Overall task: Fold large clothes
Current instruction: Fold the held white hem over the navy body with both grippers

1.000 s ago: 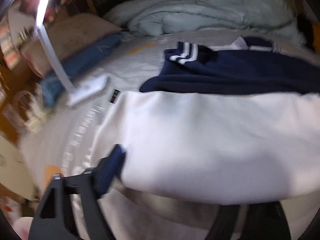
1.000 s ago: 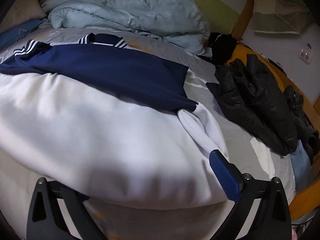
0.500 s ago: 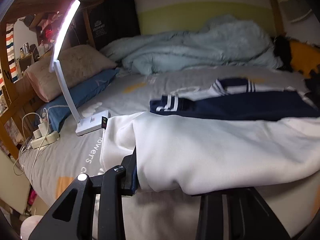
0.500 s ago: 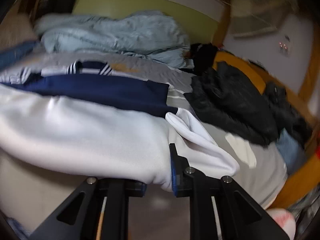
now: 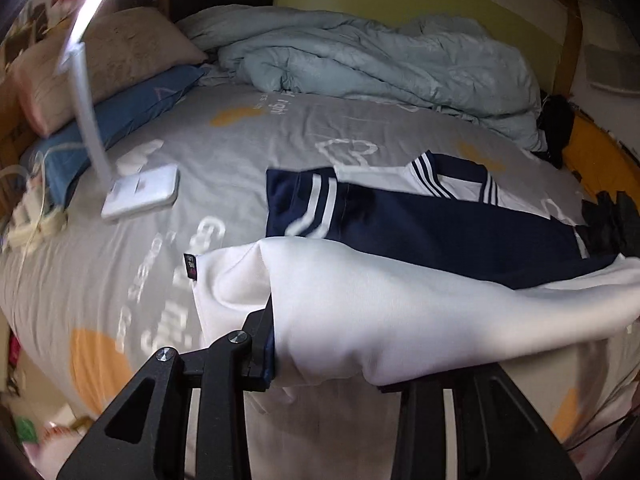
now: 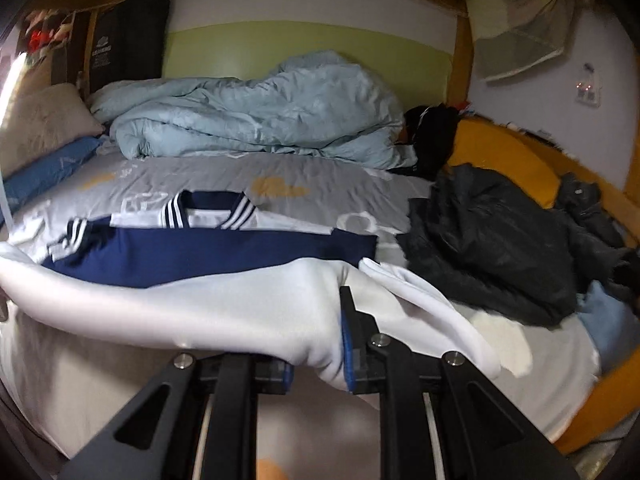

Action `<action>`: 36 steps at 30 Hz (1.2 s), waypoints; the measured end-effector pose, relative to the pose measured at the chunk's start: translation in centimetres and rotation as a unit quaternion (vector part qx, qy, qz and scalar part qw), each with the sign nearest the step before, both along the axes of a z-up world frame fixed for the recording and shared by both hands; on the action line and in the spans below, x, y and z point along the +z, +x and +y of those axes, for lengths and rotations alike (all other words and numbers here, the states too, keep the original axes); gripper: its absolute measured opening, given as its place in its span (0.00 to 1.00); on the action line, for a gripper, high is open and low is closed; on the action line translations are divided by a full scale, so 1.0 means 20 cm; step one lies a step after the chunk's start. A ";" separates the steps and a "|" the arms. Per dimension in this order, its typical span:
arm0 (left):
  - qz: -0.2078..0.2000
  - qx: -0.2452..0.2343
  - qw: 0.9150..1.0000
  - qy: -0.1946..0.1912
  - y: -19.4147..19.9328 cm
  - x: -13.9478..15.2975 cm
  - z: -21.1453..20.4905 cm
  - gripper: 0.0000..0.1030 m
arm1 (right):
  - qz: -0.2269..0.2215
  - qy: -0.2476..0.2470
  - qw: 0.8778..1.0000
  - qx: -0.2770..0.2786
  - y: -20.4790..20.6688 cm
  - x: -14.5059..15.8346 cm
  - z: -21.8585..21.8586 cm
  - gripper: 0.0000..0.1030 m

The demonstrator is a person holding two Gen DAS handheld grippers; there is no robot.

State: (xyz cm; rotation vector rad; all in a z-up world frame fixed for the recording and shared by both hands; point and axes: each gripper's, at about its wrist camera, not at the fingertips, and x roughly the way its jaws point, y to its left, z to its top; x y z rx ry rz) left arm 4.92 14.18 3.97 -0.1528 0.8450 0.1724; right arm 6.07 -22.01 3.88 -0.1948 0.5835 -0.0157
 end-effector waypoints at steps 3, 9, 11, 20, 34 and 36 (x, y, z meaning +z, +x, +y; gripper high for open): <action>0.017 0.000 1.000 0.017 0.19 0.00 0.00 0.34 | 0.019 0.006 1.000 0.013 0.19 0.01 0.03 0.16; 0.023 -0.012 0.999 0.033 0.55 -0.10 -0.01 0.34 | 0.032 0.057 0.998 0.010 0.53 -0.14 -0.02 0.17; 0.026 -0.006 0.999 0.047 0.63 -0.15 0.00 0.34 | 0.021 0.036 0.999 0.016 0.60 -0.17 0.02 0.17; 0.065 -0.012 0.990 0.124 0.91 -0.37 -0.02 0.36 | 0.079 0.031 0.996 -0.003 0.96 -0.37 0.02 0.19; -0.008 -0.029 0.996 0.082 0.56 -0.15 0.01 0.20 | 0.043 0.027 0.999 0.003 0.63 -0.17 0.01 0.18; -0.012 -0.026 0.997 0.069 0.43 -0.09 0.02 0.20 | 0.036 0.030 0.999 0.006 0.52 -0.10 0.00 0.18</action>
